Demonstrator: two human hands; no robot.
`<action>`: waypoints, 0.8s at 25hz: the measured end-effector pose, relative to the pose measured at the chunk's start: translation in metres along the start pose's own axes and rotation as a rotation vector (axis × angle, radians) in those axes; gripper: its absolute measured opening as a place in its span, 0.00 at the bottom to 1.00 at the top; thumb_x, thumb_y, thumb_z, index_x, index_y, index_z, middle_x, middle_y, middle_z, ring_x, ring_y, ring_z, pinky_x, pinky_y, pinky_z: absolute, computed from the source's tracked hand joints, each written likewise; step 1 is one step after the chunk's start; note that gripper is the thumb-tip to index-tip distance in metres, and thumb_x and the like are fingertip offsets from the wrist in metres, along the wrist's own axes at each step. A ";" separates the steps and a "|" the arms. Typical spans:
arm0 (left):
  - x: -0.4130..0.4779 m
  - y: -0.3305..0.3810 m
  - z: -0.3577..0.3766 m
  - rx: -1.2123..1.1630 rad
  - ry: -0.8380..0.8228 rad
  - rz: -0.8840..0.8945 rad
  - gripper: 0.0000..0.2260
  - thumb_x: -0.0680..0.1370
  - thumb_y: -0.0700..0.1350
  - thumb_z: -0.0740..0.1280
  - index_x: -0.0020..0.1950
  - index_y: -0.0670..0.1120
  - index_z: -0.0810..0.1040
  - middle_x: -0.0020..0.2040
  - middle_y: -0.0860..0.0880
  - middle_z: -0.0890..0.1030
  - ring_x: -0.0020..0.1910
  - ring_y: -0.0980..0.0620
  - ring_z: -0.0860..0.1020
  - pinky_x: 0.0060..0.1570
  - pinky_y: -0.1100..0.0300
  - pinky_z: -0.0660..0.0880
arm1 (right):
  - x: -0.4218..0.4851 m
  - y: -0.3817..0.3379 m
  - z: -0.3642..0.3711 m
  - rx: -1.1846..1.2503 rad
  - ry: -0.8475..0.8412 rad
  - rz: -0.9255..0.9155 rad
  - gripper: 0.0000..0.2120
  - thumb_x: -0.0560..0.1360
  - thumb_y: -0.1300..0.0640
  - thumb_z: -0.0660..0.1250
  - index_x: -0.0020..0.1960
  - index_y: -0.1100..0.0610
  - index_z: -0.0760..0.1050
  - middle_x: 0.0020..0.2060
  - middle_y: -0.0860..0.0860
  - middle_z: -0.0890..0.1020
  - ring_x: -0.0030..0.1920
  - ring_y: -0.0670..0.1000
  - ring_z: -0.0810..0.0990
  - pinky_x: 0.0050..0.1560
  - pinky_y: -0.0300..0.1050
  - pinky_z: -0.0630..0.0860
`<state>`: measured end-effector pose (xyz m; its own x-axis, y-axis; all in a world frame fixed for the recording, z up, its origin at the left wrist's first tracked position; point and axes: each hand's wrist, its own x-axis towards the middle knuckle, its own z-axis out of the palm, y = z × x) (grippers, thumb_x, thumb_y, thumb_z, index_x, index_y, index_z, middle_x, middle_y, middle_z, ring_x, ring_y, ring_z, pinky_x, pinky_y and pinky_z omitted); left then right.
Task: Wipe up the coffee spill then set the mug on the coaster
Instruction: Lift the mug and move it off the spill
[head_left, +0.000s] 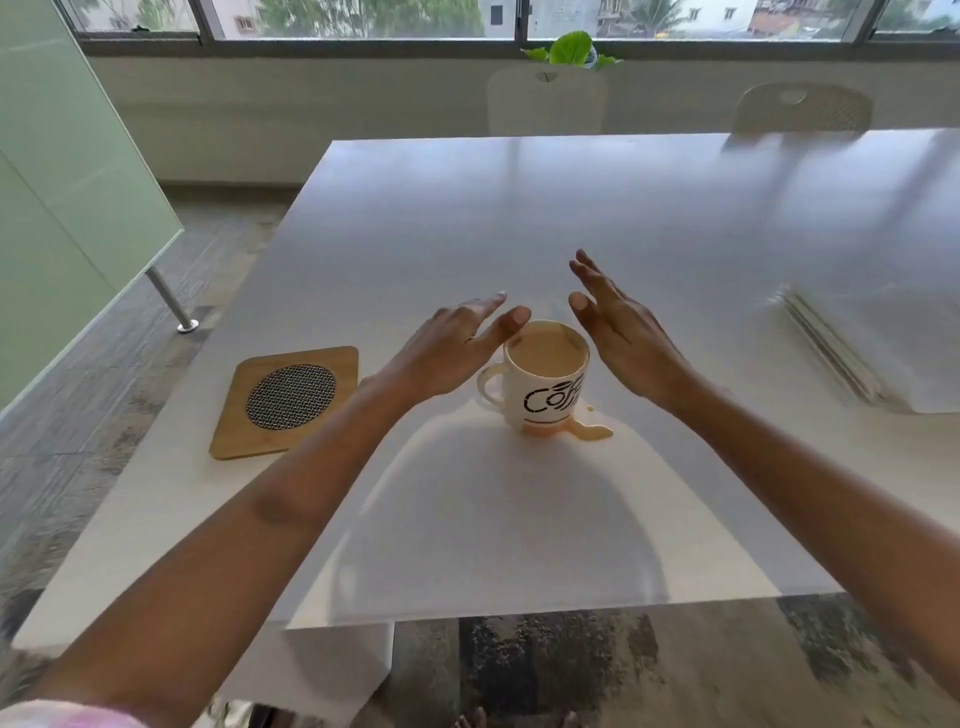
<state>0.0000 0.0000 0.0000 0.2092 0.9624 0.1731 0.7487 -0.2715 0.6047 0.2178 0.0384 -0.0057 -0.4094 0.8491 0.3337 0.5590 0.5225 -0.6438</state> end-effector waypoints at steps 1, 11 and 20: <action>-0.001 -0.001 0.002 -0.042 -0.010 0.007 0.33 0.79 0.64 0.54 0.76 0.43 0.66 0.76 0.45 0.69 0.75 0.48 0.66 0.71 0.54 0.64 | -0.003 -0.001 0.001 0.028 -0.007 0.016 0.27 0.82 0.42 0.50 0.78 0.50 0.56 0.79 0.45 0.55 0.77 0.46 0.56 0.71 0.39 0.56; -0.012 -0.007 0.018 -0.199 -0.060 0.009 0.42 0.66 0.57 0.78 0.76 0.45 0.67 0.73 0.48 0.73 0.69 0.55 0.72 0.68 0.58 0.69 | -0.023 0.009 0.000 0.304 -0.248 0.075 0.33 0.76 0.39 0.60 0.77 0.48 0.57 0.76 0.46 0.64 0.74 0.40 0.63 0.72 0.42 0.63; -0.015 -0.010 0.028 -0.324 -0.025 0.020 0.38 0.63 0.51 0.82 0.71 0.48 0.73 0.64 0.53 0.81 0.63 0.60 0.78 0.66 0.60 0.74 | -0.025 0.021 -0.001 0.299 -0.331 0.048 0.49 0.63 0.44 0.77 0.77 0.51 0.57 0.72 0.43 0.69 0.69 0.40 0.70 0.66 0.30 0.67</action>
<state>0.0066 -0.0116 -0.0302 0.2401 0.9556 0.1709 0.5057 -0.2734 0.8182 0.2405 0.0286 -0.0272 -0.6240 0.7760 0.0914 0.3702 0.3966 -0.8400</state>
